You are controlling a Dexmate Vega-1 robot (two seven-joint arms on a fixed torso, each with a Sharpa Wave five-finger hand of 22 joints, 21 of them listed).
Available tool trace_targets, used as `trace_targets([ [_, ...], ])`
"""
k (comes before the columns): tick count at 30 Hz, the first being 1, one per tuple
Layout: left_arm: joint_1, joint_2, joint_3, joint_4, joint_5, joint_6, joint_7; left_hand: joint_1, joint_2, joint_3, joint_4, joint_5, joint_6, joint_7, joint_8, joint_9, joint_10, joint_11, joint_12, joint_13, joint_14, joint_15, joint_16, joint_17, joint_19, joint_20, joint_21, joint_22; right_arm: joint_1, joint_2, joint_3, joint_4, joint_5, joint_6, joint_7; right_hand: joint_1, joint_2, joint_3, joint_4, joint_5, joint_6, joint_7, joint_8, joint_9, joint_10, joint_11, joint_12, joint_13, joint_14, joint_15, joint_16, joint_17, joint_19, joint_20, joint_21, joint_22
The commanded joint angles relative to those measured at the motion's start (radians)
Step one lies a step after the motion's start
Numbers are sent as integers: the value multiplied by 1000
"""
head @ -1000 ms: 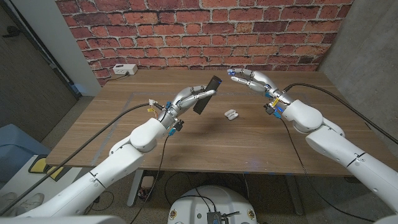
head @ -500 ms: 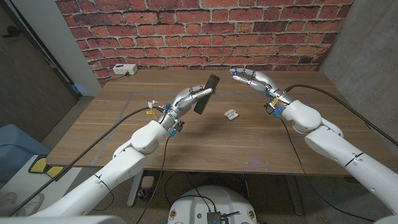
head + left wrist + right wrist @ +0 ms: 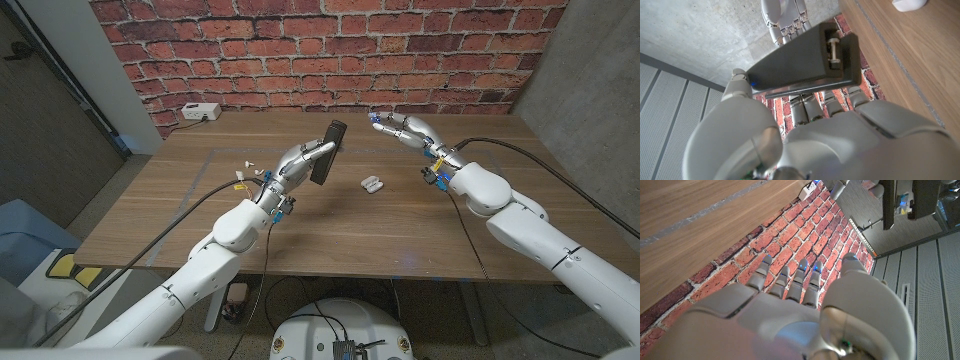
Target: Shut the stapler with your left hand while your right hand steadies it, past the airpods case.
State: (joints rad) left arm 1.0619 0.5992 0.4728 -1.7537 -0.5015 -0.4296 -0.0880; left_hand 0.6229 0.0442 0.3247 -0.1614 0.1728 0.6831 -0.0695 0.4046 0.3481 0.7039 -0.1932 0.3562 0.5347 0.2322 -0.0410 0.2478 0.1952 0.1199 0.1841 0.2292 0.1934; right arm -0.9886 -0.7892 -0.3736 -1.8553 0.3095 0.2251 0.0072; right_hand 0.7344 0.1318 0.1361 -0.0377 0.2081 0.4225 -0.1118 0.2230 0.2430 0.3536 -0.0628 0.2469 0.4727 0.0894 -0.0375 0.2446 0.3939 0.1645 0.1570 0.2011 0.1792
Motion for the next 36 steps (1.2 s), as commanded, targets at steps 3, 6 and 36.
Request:
trace_targets([
  [3, -32, -61, 31, 115, -42, -66, -68, 38, 32, 13, 6, 6, 79, -43, 6, 5, 4, -4, -5, 3, 10, -36, -2, 2, 8, 2, 2, 1, -16, 3, -2, -16, -32, -22, -49, 7, 1, 5, -11, 8, -8, 0, -6, 1, -7, 0, -5, 0, -5, -24, 4, 0, -2, 1, 1, 2],
  [6, -32, -73, 33, 122, -55, -68, -71, 39, 32, 13, 6, 5, 76, -44, 5, 6, 5, -5, -6, 4, 9, -35, -3, 2, 8, 2, 2, 1, -16, 12, -2, 1, -23, -8, -47, 8, 1, 6, -13, 8, -9, 0, -7, 0, -9, 1, -7, -1, -5, -25, 4, 0, -2, 1, 1, 2],
  [36, -100, -164, 54, 240, -243, -55, -263, 41, 37, 17, 10, 3, 73, -44, -1, 4, 7, -2, -18, 10, 12, -32, -8, 4, 8, 3, 0, 2, -24, 15, 3, 3, -29, -24, -72, 5, 2, 11, -24, 10, -14, 0, -9, -5, -14, -4, -17, -8, -13, -24, 3, -6, -10, 2, -2, 2],
])
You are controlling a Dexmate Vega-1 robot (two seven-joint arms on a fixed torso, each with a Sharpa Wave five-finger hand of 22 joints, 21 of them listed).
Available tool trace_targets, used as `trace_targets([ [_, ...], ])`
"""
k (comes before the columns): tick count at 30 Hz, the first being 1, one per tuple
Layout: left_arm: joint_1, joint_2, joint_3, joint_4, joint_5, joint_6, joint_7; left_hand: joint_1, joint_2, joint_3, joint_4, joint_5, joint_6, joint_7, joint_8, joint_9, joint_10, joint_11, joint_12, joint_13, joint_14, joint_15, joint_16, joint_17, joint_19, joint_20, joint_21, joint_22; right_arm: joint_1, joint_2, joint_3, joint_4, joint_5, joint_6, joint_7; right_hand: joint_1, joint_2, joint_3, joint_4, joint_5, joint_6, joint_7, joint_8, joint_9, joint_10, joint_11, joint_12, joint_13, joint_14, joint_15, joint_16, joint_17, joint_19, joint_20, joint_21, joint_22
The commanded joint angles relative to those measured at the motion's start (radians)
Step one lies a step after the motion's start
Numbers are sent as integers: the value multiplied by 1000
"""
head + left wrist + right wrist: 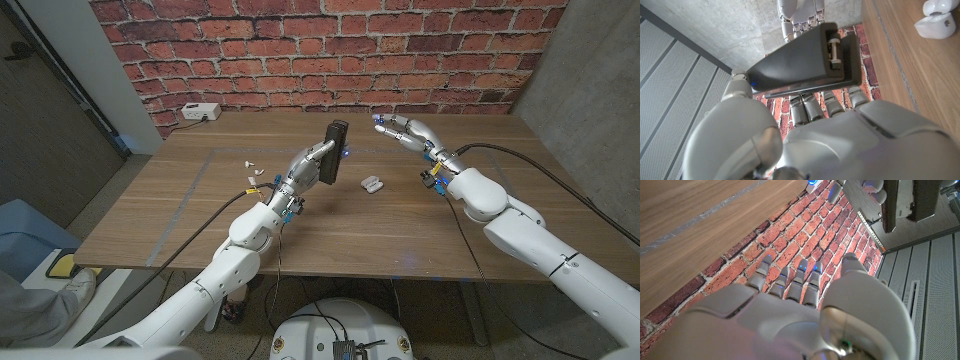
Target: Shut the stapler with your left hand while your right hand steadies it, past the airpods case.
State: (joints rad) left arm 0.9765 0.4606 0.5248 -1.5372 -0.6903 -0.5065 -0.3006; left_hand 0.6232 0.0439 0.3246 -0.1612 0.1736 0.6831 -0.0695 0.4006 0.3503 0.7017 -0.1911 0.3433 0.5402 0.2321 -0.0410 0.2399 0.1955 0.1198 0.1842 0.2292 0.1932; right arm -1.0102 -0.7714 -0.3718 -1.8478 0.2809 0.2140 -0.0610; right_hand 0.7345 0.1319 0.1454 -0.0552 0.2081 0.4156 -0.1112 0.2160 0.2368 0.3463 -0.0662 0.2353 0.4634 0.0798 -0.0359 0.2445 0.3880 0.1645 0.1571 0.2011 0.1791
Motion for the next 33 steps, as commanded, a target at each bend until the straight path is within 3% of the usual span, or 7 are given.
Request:
trace_targets([
  [1, -14, -22, 1, 19, -64, 33, -55, 42, 38, 18, 10, 3, 73, -45, 2, 1, 11, -4, -5, 5, 13, -33, 0, 3, 8, 3, 0, 2, -1, -3, 0, -3, 1, -13, -2, 4, 2, 2, -7, 10, -8, -1, -2, 1, -7, -1, -6, 1, -4, -26, 3, 0, -10, 2, -2, 2],
  [14, 13, 1, -31, -33, -115, 79, -56, 45, 44, 23, 10, 2, 67, -42, -2, 2, 6, -3, -11, 7, 7, -29, -4, 4, 6, 1, -2, 2, 46, 19, -30, 34, -3, -11, 25, 3, 2, 3, -11, 11, -8, -3, -2, -1, -6, -2, -8, -1, -5, -26, 3, -2, -12, 4, -2, 2],
  [27, -1, -22, -40, 8, -201, 108, -146, 53, 52, 29, 8, 2, 68, -45, -2, 4, 9, -4, -14, 9, 7, -28, -6, 3, 7, 2, -2, 3, 64, 27, -46, 32, -12, -38, 20, 1, 2, 4, -14, 11, -8, -3, -2, -2, -6, -2, -10, -3, -5, -26, 3, -3, -13, 5, -1, 2],
  [33, 0, -25, -42, 10, -192, 112, -145, 54, 55, 31, 10, 1, 59, -42, -6, 5, -1, 1, -21, 10, 3, -27, -8, 4, 7, 2, -2, 3, 57, 20, -42, 22, -12, -43, 14, 0, 2, 5, -16, 11, -7, -10, -2, -3, -4, -2, -10, -4, -5, -26, 4, -4, -13, 5, -1, 2],
])
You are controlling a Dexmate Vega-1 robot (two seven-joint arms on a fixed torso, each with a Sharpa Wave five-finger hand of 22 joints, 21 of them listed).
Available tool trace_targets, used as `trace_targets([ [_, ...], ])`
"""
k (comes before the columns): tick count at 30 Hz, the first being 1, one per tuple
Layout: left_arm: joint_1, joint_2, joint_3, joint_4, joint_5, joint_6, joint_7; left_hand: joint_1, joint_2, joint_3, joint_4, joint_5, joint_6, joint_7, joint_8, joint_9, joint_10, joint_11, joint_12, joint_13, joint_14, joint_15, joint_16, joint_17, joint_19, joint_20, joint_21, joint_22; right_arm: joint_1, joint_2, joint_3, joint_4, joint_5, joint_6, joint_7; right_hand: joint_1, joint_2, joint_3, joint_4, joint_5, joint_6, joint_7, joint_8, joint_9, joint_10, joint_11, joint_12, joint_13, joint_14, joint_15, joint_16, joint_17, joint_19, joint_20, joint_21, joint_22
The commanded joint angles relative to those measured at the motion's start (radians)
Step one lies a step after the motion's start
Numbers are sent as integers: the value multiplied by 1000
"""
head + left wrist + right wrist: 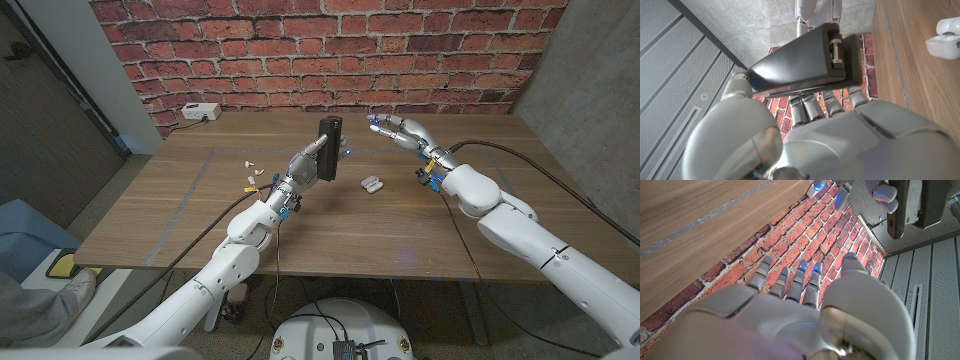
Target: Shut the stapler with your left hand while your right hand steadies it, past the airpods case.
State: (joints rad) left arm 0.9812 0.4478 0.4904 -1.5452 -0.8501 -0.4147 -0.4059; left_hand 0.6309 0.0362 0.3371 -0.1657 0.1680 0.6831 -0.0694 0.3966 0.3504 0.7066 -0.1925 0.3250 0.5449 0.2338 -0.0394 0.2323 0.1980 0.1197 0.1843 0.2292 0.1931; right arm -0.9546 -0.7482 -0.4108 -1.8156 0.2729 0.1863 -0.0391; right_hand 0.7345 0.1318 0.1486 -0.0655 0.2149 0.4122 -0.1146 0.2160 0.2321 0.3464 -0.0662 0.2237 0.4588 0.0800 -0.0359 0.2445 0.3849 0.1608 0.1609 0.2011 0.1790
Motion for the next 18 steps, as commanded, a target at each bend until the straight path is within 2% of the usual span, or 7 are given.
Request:
trace_targets([
  [1, -3, -14, -8, 17, -33, 20, -39, 45, 62, 18, 14, 6, 57, -44, -4, 5, -8, 2, -4, 6, 1, -28, -1, 2, 7, 2, -2, 3, -1, -4, -2, -11, -3, -15, -8, 0, 2, 2, -6, 4, -3, -6, -2, 2, -4, -2, 1, 0, -6, -26, 4, -1, -10, 1, -1, 2],
  [8, -2, -26, -7, 18, -34, 21, -40, 52, 75, 27, 14, 8, 64, -45, -4, 3, 0, 0, -3, 7, 3, -25, 0, 2, 8, 4, -2, 3, -11, -11, 6, -15, -1, -13, -13, 0, 2, 3, -8, 5, -2, -7, -1, 1, -4, -3, 0, -1, -6, -25, 4, -3, -10, 2, -1, 2],
  [12, -2, -36, -8, 26, -41, 20, -43, 67, 100, 45, 12, 10, 70, -41, -6, -1, 10, 3, -2, 8, 12, -24, 2, 2, 10, 5, -1, 3, -14, -13, 7, -16, 2, -14, -12, 4, 4, 7, -14, 6, 7, -29, 2, 0, -4, -5, -1, -2, -7, -27, 4, -5, -12, 1, -1, 2],
  [18, -2, -42, -7, 30, -43, 21, -48, 82, 120, 65, 10, 11, 88, -34, -6, -7, 31, 3, -2, 1, 20, -30, 3, 2, 15, 5, 0, 3, -19, -20, 11, -20, 2, -14, -13, 7, 4, 9, -18, 7, 10, -32, 3, -1, -3, -5, -1, -3, -8, -28, 3, -6, -13, 1, -2, 2],
])
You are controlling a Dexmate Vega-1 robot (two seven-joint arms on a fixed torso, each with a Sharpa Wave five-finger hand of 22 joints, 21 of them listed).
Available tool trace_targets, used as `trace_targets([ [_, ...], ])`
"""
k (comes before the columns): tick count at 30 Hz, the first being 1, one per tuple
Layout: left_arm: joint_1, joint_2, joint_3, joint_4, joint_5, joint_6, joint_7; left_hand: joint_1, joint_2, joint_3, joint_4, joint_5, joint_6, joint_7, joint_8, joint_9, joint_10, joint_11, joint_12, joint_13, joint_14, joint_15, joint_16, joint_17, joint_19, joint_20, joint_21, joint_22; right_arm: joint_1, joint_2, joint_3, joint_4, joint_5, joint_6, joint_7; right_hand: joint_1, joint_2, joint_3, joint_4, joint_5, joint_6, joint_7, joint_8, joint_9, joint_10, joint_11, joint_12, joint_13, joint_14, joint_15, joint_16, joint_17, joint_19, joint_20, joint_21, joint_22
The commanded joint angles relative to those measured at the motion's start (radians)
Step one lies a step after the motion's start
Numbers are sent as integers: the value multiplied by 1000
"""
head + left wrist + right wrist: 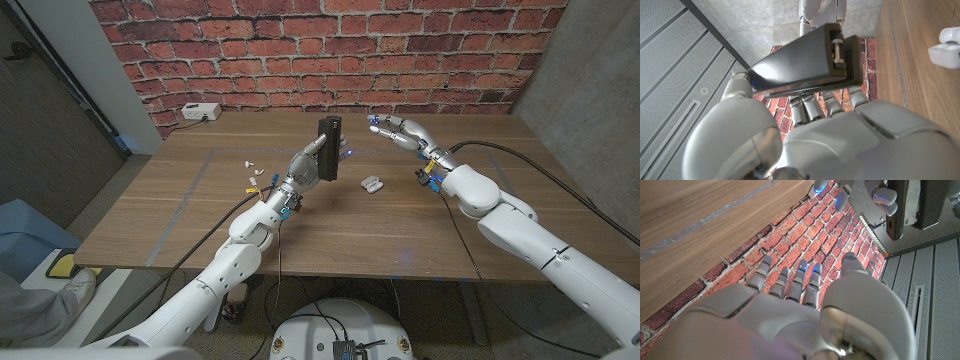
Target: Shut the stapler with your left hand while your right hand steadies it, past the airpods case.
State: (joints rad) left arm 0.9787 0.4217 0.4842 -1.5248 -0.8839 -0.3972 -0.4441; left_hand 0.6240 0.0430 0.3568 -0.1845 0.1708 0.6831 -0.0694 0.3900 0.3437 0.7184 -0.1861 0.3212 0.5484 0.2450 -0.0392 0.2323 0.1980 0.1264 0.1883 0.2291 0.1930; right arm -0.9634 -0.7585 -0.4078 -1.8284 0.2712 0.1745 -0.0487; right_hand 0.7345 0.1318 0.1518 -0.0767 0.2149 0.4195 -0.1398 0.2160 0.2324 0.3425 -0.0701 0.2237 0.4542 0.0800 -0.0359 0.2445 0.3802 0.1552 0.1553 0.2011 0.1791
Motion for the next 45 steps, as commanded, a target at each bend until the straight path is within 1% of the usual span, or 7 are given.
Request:
trace_targets([
  [1, 0, -16, -1, 10, -9, 4, -12, 91, 116, 49, 29, 8, 100, -35, 3, -2, 22, -5, 0, -6, 10, -30, 2, 2, 8, 1, 0, 3, -11, -11, 9, -8, 4, -2, -4, 7, 5, 6, -7, 7, 3, -7, 3, -1, 0, -2, -2, 1, -8, -27, 4, -1, -8, 6, -2, 2],
  [3, 1, -19, -1, 10, -11, 3, -13, 92, 122, 55, 31, 8, 105, -29, 2, -4, 33, -3, 1, -9, 12, -33, 3, 3, 8, 1, 0, 3, -11, -12, 10, -9, 5, -4, -3, 7, 5, 6, -8, 7, 3, -7, 3, -1, 0, -2, -2, 1, -8, -27, 3, -2, -8, 7, -2, 2],
  [10, 4, -18, -2, 4, -11, 9, -10, 107, 151, 91, 37, 11, 126, -42, -3, -17, 57, 10, -3, -25, 26, -41, 7, 6, 10, 1, 1, 4, -12, -13, 10, -7, 7, -1, 0, 8, 5, 8, -10, 7, 2, -7, 2, -2, 1, -3, -2, 0, -9, -28, 4, -3, -10, 6, -2, 2],
  [28, 7, -21, 9, -2, -8, 16, -15, 88, 154, 130, 73, 7, 177, -35, -11, -43, 103, 18, -9, -54, 42, -50, 13, 14, 11, -8, 2, 4, -29, -28, 21, -15, 13, 3, 0, 6, 5, 10, -16, 7, 2, -6, 1, -4, 3, -3, -3, -2, -10, -26, 4, -5, -15, 11, -3, 2],
  [36, 2, -24, 14, 4, -20, 26, -37, 76, 160, 156, 92, 10, 212, -24, -10, -53, 130, 26, -11, -67, 53, -51, 16, 14, 14, -9, 4, 5, -35, -29, 23, -14, 16, 5, 1, 6, 6, 11, -17, 7, 3, -7, 1, -4, 2, -3, -4, -3, -11, -27, 4, -6, -17, 12, -3, 2],
  [41, -5, -31, 15, 17, -30, 26, -58, 76, 162, 180, 99, 16, 235, -1, 3, -43, 133, 22, -14, -66, 58, -53, 14, 13, 13, -9, 4, 5, -35, -29, 22, -13, 17, 3, 1, 5, 6, 12, -18, 7, 2, -7, 1, -5, 2, -5, -4, -3, -11, -26, 5, -7, -18, 14, -4, 2],
  [45, -11, -39, 16, 32, -45, 27, -86, 73, 167, 192, 110, 18, 229, -12, 8, -33, 131, 18, -18, -64, 60, -56, 18, 18, 11, -12, 3, 5, -35, -31, 22, -14, 16, 0, 2, 4, 6, 12, -19, 7, 2, -7, 1, -5, 2, -4, -4, -3, -12, -26, 5, -7, -20, 15, -4, 2],
])
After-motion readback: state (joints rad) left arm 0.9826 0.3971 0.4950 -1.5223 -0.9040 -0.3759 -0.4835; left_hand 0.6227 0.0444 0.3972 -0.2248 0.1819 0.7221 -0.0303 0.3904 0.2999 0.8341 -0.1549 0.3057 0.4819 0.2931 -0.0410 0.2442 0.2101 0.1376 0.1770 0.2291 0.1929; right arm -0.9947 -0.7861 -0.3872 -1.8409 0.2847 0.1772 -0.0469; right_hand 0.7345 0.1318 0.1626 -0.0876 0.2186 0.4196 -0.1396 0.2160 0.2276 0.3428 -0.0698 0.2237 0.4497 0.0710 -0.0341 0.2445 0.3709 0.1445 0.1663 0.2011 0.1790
